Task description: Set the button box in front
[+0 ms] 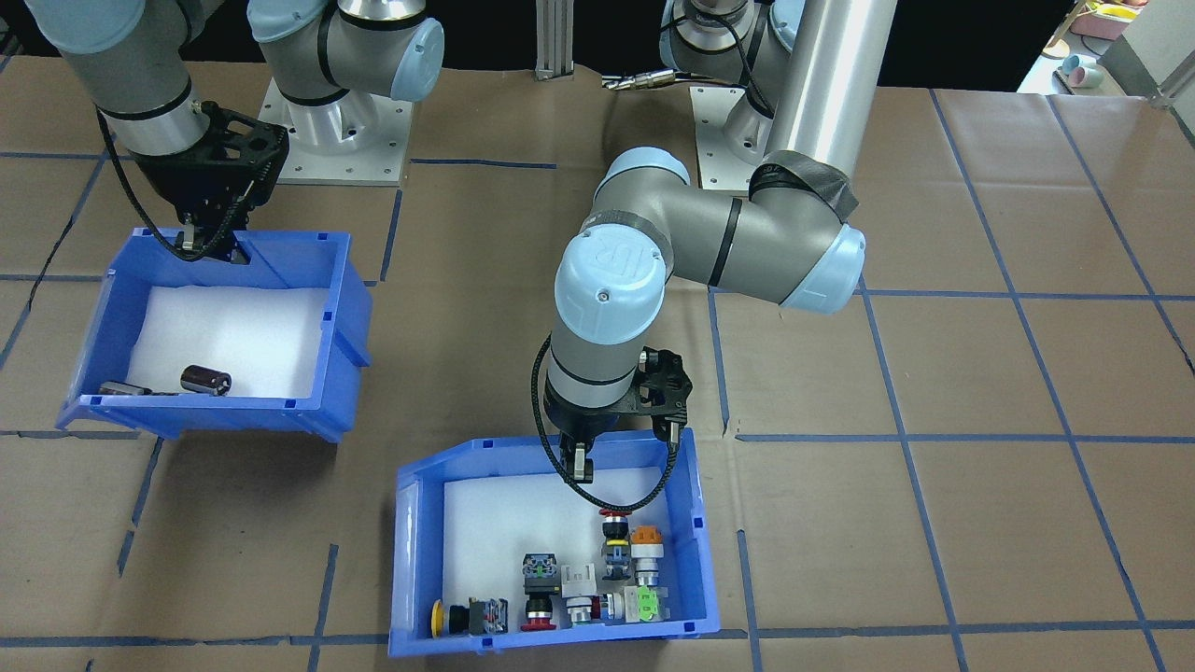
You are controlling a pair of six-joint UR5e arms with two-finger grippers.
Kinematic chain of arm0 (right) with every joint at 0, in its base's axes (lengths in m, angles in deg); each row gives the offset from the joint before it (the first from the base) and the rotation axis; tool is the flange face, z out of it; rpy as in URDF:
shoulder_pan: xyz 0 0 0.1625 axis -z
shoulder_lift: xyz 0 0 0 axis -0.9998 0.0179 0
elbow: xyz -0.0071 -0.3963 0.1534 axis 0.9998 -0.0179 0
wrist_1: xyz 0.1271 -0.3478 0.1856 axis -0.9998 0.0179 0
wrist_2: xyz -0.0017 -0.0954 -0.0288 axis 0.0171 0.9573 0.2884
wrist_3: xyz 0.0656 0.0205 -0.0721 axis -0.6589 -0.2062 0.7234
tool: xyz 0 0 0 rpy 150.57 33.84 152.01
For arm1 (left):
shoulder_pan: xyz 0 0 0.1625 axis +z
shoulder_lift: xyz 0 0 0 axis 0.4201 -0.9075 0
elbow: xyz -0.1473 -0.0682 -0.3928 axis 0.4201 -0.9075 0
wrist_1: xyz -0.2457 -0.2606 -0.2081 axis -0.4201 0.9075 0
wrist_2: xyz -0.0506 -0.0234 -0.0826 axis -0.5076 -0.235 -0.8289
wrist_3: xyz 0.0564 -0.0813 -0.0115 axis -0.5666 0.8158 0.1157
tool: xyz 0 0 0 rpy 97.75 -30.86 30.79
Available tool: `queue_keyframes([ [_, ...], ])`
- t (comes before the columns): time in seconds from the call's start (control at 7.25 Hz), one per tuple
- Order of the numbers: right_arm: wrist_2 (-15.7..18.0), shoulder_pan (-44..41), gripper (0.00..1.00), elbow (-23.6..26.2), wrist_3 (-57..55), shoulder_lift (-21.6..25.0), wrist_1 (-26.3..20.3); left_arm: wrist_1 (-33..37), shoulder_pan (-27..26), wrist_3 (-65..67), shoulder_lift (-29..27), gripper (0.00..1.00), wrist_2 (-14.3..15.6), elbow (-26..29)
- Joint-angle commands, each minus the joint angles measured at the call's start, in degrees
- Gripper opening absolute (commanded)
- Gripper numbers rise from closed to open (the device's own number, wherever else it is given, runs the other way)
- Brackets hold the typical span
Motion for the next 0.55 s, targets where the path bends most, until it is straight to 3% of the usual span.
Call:
queue_keyframes([
  [0.0, 0.09, -0.36, 0.06, 0.85, 0.06, 0.52, 0.31, 0.05, -0.15, 1.03, 0.99, 0.97, -0.45, -0.86],
  [0.28, -0.17, -1.23, 0.06, 1.02, -1.25, 0.61, 0.22, 1.79, 0.11, -2.27, 2.91, 0.96, -0.28, -0.17],
  [0.41, -0.08, -4.28, 0.06, 1.02, -4.83, 0.52, 0.22, 8.16, 1.15, -10.83, 5.88, 0.96, 0.07, 0.8],
])
